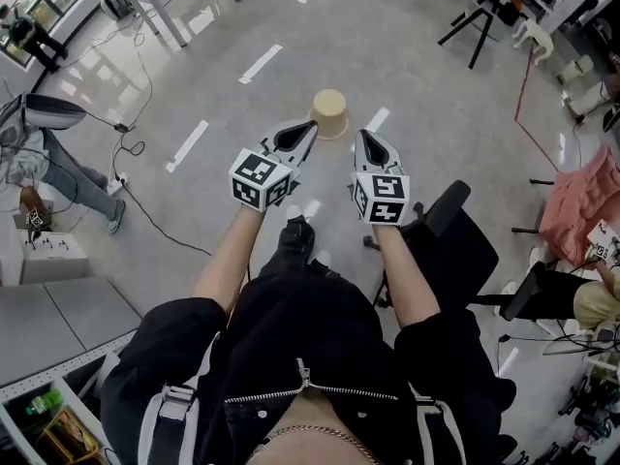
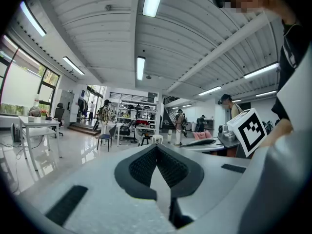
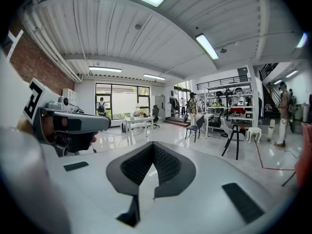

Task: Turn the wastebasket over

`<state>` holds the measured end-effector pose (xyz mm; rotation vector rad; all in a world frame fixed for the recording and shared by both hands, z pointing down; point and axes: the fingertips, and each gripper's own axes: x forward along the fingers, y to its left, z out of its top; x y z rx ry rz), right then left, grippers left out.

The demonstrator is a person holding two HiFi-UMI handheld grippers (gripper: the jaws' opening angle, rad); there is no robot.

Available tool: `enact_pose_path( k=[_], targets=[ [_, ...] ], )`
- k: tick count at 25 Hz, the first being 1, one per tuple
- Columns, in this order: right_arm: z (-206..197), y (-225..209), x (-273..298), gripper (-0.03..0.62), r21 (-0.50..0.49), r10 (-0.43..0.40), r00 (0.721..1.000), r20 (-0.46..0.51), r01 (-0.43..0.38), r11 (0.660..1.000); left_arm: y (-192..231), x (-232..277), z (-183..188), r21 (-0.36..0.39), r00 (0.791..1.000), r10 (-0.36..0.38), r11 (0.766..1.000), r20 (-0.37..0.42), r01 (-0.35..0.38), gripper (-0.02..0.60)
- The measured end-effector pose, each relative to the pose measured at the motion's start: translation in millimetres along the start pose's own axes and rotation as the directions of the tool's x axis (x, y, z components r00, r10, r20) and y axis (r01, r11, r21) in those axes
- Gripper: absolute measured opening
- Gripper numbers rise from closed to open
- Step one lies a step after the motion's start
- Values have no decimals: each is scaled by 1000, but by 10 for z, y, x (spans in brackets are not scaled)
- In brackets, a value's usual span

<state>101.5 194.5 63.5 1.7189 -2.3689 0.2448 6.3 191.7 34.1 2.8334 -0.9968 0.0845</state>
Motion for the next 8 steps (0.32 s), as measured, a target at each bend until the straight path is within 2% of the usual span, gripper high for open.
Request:
enact_pose_path(
  k=[8],
  targets=[
    [25,8,30,9,-4,0,1000,-4,0,1000,16,-3,-4,-8,1000,-4,1000,-3,4,5]
  ],
)
